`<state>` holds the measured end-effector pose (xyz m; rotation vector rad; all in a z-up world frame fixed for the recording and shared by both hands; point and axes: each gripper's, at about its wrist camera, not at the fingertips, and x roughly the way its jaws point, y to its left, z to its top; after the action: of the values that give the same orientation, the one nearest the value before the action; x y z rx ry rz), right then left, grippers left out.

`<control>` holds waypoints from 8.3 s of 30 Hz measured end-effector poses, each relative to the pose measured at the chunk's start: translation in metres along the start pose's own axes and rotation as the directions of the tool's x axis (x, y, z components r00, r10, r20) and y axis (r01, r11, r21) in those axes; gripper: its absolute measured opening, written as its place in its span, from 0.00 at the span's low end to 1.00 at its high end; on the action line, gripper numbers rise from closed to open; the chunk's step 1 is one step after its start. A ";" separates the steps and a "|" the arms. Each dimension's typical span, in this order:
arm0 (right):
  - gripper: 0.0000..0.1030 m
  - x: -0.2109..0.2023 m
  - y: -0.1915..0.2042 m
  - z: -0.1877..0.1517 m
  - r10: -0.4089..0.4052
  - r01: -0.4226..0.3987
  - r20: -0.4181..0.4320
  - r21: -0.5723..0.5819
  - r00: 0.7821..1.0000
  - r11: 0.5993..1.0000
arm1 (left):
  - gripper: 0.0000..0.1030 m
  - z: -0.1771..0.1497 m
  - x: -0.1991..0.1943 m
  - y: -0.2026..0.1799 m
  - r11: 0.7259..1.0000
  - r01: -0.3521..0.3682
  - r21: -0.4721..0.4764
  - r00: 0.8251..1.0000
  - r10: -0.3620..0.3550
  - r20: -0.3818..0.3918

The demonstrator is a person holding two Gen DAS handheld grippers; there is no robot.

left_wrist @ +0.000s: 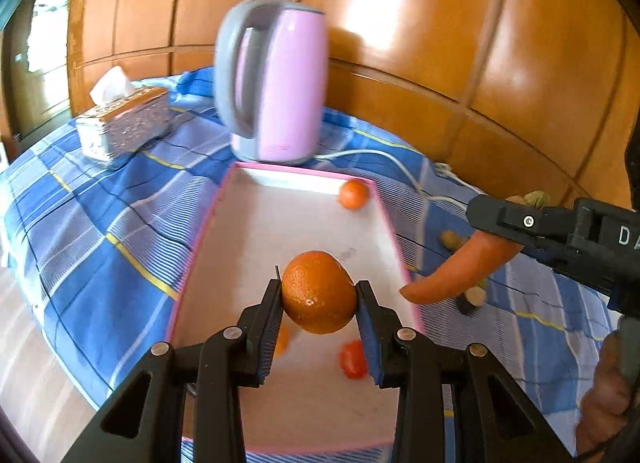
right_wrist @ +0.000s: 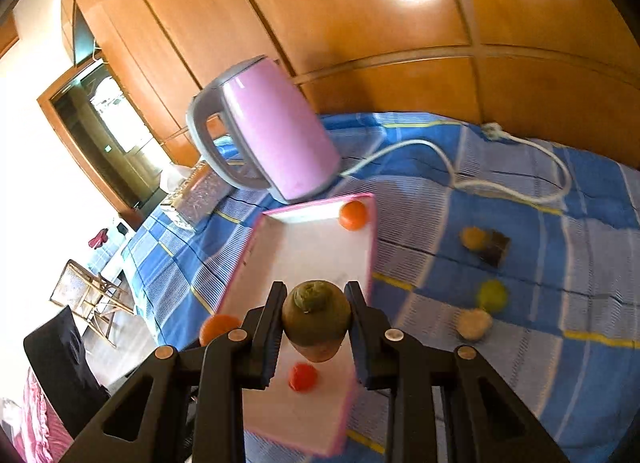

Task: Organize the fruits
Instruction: 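Carry the orange and carrot into the tray and open both tools, then withdraw both tools from the tray toward the remaining fruits, then grasp the cut dark round fruit with the left tool while the right tool grasps the green lime, then lift the cut fruit with the left tool while the right tool lifts the lime toward the tray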

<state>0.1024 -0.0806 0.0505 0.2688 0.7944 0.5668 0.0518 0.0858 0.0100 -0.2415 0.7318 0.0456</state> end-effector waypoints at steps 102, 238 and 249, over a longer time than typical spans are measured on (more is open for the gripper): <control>0.58 -0.041 -0.130 -0.079 -0.357 0.360 -0.051 0.213 0.933 0.909 | 0.35 -0.039 0.054 -0.149 0.953 0.158 0.259 0.980 -0.119 -0.159; 0.32 -0.068 -0.137 -0.141 -0.380 0.392 -0.100 0.167 0.920 0.905 | 0.32 -0.081 0.007 -0.159 0.918 0.234 0.319 0.970 -0.199 -0.139; 0.32 -0.074 -0.122 -0.130 -0.354 0.359 -0.061 0.151 0.933 0.921 | 0.32 -0.075 0.002 -0.148 0.934 0.221 0.282 0.973 -0.192 -0.126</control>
<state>0.0107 -0.2203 -0.0463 0.2541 0.8977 0.1629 0.0227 -0.0754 -0.0152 -0.0338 0.7952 -0.2769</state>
